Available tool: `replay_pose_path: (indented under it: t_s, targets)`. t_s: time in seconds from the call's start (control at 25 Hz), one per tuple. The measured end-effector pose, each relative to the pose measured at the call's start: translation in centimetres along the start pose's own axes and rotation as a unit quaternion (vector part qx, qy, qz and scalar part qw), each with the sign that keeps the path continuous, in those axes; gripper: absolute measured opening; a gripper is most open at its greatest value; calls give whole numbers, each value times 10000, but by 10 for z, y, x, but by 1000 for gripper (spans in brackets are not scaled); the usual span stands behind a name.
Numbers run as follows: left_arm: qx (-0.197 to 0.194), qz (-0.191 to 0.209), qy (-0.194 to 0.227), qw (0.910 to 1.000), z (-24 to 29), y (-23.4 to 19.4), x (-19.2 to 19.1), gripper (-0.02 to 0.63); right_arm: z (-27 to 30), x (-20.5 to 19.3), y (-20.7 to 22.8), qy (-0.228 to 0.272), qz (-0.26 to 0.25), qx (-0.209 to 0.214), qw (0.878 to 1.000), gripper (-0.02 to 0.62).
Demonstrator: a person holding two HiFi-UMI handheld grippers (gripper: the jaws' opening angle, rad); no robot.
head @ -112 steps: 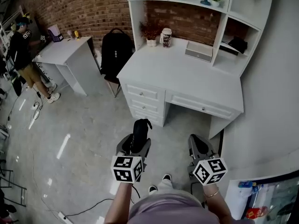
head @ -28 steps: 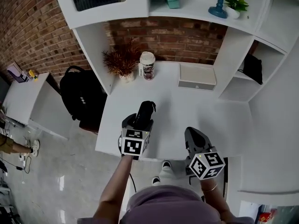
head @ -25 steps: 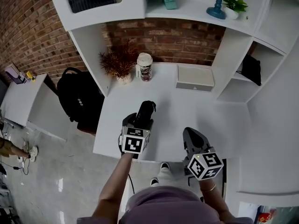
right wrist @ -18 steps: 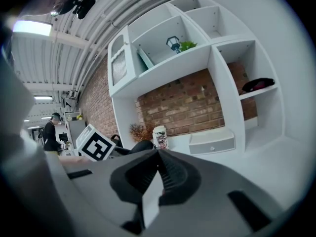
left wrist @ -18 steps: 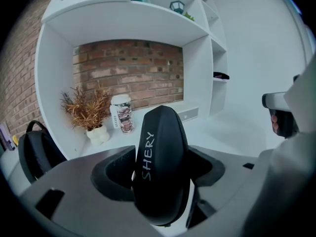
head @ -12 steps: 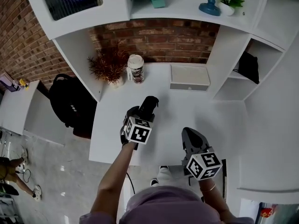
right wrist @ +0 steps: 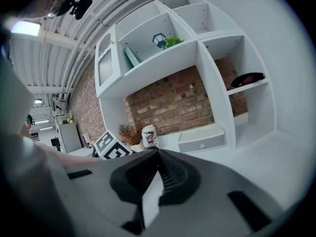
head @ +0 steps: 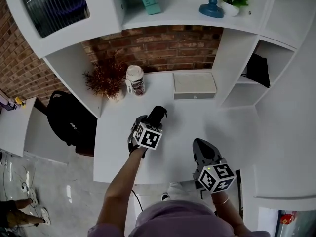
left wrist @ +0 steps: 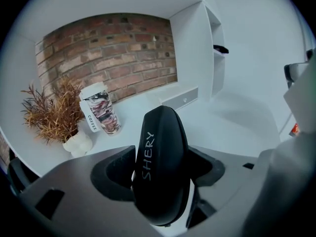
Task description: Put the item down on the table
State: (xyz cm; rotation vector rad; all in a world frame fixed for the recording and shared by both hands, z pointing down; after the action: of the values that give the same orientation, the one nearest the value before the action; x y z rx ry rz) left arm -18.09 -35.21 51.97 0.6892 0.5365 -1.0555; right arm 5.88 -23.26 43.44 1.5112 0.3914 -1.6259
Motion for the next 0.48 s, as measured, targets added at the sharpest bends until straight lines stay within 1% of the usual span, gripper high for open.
replay_pose_path:
  t_s: [0.12, 0.48]
  targets:
    - [-17, 88, -143, 9999, 13, 0, 0, 305, 1, 0, 1, -17, -3, -37, 10000, 2]
    - [130, 498, -426, 9978, 40, 4, -1, 307, -3, -1, 12, -49, 32, -204, 9998, 2]
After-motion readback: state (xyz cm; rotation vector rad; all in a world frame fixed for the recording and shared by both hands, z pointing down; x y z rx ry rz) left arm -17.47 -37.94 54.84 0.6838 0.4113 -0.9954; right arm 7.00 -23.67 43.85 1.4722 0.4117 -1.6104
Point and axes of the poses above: the fingertips, and each gripper's own axes: z forward along the fingers, y to its right, x out of its top, the point moved 9 cm from there along -z, backward along the fingers, and after that the axes turned 7 degrees about x, right-handed, at the moved point
